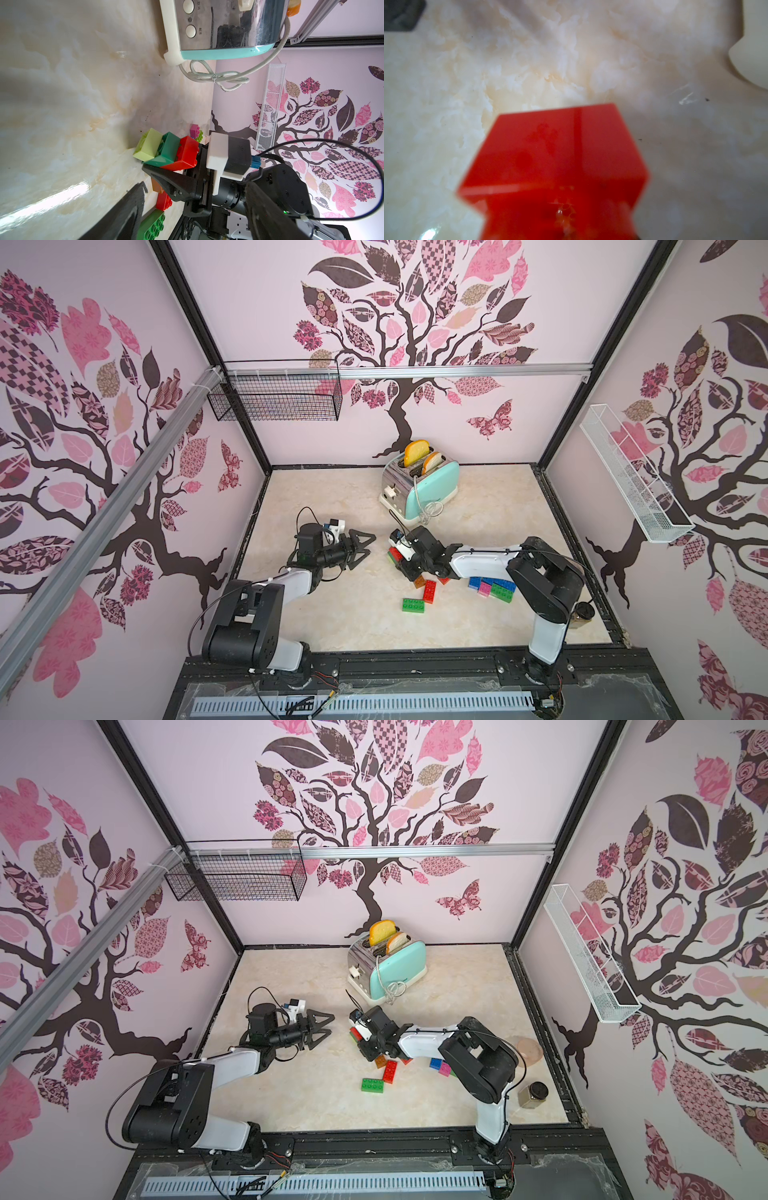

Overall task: Assemble a heart with lego
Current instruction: Adjust the lego brick at the center of the board.

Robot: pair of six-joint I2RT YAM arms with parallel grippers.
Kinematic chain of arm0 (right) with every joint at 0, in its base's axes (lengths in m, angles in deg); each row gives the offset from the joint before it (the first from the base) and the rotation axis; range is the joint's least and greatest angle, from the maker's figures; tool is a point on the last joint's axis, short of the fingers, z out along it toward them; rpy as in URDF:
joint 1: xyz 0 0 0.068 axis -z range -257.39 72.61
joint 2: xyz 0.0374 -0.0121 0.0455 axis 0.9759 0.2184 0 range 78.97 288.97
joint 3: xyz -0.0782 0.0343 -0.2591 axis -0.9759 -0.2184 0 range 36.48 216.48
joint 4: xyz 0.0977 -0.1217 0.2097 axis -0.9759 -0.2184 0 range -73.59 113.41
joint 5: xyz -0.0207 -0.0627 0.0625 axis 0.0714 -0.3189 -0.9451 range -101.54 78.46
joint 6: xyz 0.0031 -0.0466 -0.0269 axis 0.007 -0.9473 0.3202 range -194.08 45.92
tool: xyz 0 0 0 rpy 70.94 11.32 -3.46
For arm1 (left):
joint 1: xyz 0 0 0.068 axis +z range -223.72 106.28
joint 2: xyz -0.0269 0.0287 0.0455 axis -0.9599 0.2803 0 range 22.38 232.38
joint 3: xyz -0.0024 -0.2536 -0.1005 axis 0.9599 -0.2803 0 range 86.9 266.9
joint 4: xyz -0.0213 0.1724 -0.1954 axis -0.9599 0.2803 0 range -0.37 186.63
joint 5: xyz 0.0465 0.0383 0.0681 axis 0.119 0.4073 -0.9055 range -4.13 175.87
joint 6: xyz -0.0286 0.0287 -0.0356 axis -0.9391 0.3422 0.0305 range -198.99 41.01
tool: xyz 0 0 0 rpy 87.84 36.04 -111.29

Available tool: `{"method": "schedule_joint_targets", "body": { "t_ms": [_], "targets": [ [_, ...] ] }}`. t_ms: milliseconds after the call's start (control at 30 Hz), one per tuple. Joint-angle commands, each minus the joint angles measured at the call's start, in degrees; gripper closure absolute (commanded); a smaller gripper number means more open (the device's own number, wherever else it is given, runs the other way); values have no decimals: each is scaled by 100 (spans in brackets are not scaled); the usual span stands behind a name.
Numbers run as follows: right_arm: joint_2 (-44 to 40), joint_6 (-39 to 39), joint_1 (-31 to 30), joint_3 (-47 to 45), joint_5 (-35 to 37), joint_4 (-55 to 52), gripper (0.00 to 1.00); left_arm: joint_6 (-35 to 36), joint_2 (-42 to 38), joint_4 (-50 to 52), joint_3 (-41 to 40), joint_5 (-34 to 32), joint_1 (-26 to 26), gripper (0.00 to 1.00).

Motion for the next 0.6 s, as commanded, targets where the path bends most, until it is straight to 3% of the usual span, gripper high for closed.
{"method": "schedule_joint_targets", "body": {
  "t_ms": [0, 233, 567],
  "targets": [
    [-165, -316, -27, 292, -210, -492, 78, 73, 27, -110, -12, 64, 9, 21],
    [171, -1254, -97, 1436, -519, -2521, 80, 90, -106, 67, 9, 7, 126, 21],
    [1024, -2240, -462, 3057, 909, -4744, 77, 415, -267, 953, 26, 22, 488, 21]
  ]
}}
